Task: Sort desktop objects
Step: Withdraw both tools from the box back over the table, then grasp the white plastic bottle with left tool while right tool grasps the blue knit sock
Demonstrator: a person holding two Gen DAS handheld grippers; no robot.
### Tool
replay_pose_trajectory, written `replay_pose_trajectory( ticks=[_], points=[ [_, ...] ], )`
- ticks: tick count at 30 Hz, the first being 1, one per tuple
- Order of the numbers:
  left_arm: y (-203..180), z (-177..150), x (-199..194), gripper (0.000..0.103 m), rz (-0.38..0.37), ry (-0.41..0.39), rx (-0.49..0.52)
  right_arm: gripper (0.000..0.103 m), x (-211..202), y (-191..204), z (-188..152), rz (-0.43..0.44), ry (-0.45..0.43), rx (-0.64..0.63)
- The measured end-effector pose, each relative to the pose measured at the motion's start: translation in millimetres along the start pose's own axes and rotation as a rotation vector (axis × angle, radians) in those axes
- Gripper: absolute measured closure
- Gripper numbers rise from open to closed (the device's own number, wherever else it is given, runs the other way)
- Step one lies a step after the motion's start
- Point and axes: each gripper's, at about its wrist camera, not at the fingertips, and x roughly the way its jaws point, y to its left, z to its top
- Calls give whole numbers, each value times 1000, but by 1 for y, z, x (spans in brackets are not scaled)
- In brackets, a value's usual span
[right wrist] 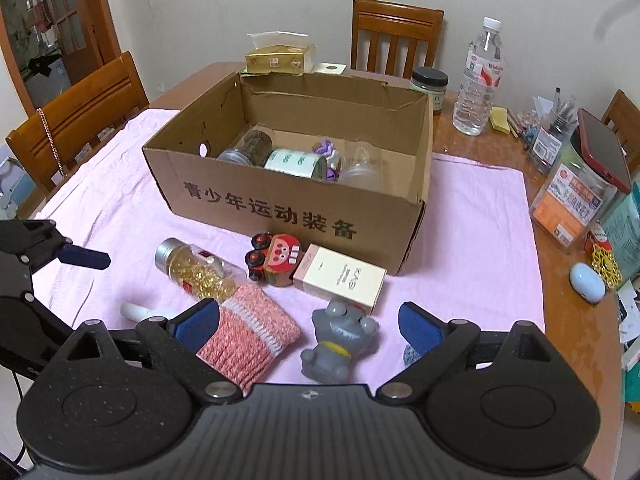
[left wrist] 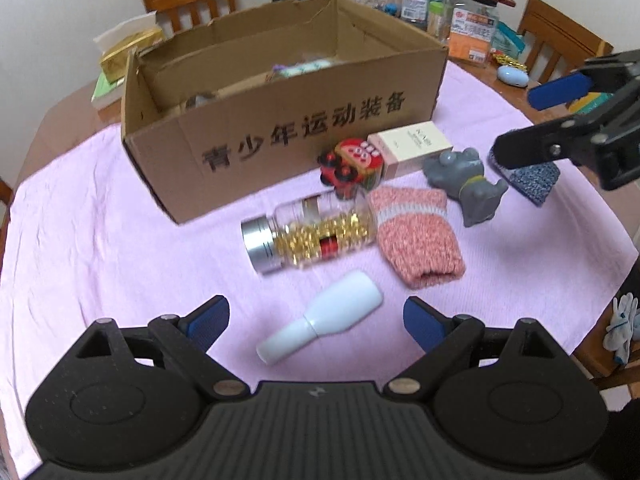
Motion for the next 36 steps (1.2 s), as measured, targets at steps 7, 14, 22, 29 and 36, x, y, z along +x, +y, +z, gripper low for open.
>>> replay_pose_trajectory(
  ticks=[7,14,22,29,36],
  points=[
    [1,-17,13,9,14,36,-101,4,-2,-2,-10,-5,6,23],
    [2,-29,24,9,37,46,-189,4,-1,-5,-21,-23,14,31],
    [0,-33,33,9,64,30,-286,4,1,-7,-38,-23,36,37],
    [0,-28,38,9,87,14,-353,4,6,-11,-56,-29,74,44],
    [-2,-19,43,9,93,12,-396,4,8,-18,-60,-59,84,27]
  ],
)
